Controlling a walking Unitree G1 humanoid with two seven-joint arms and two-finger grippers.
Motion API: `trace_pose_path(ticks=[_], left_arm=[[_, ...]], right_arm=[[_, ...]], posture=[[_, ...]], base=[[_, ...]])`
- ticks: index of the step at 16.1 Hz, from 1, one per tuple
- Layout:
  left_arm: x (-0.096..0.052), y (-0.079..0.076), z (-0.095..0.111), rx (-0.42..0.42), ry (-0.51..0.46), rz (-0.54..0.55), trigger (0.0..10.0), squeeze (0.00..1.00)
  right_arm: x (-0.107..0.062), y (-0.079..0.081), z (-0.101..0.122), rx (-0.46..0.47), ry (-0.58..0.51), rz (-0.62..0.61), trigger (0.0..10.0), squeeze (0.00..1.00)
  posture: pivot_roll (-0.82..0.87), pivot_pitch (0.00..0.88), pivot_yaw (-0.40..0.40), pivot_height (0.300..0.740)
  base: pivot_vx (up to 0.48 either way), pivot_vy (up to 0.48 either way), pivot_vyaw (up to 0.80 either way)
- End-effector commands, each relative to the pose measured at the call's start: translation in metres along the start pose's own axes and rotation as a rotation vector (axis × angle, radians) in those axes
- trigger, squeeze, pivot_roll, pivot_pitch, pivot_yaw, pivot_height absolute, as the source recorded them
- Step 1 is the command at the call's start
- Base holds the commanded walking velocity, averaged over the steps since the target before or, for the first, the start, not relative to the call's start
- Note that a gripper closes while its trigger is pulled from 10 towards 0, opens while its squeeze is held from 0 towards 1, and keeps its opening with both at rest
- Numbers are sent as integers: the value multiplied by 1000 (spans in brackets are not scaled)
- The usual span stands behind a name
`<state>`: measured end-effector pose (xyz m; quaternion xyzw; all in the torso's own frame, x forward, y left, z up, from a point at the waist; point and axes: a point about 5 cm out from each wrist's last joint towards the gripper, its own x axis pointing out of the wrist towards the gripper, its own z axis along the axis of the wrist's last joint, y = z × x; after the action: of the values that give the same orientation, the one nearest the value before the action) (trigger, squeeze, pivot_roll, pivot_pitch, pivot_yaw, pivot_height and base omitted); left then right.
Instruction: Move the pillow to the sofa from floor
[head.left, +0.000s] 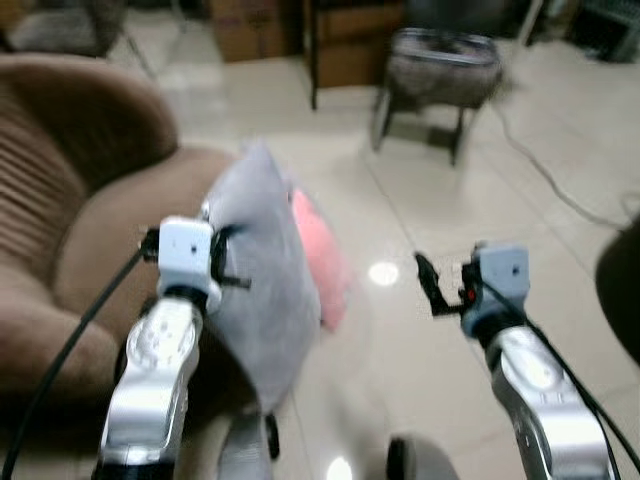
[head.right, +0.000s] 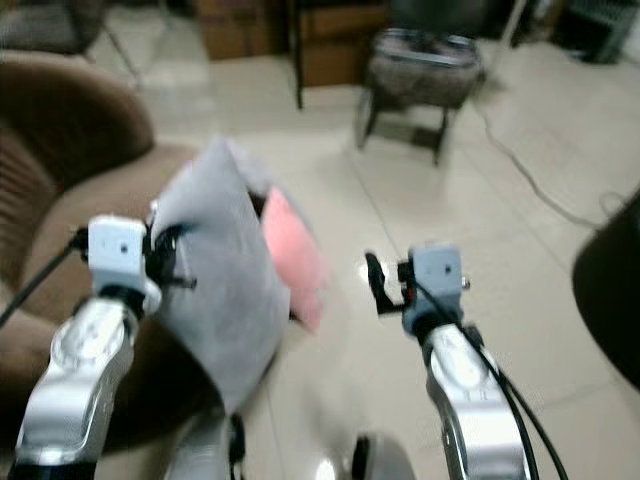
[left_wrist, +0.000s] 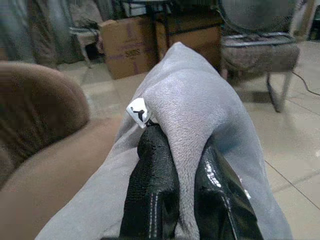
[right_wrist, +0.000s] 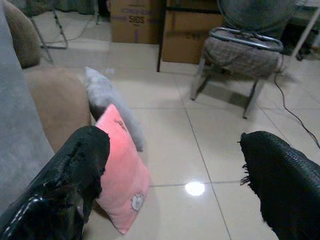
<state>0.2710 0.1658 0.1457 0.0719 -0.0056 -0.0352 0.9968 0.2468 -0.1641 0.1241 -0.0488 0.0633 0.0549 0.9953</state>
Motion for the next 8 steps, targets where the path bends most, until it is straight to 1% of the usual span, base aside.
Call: trace_pose_path(ticks=[1,2,4,8], left_arm=[[3,2,13,12,-67,14,10000,0],[4,2,14,12,-74,17,10000,0],[5,3,16,6,-80,31,10000,0],[5,3,15,9,-80,37,10000,0]], right_arm=[[1,-2,1,9,-11,-12,10000,0],[2,-2,1,9,-13,-11,10000,0],[7,-2,4,1,-29,-10,10000,0],[10,0,7,2,-43,6,10000,0]], posture=[[-3,0,15,729],[1,0,11,739],[12,0,-3,740],[17,0,-15,740]], base=[[0,0,0],[0,0,0],[0,0,0],[0,0,0]])
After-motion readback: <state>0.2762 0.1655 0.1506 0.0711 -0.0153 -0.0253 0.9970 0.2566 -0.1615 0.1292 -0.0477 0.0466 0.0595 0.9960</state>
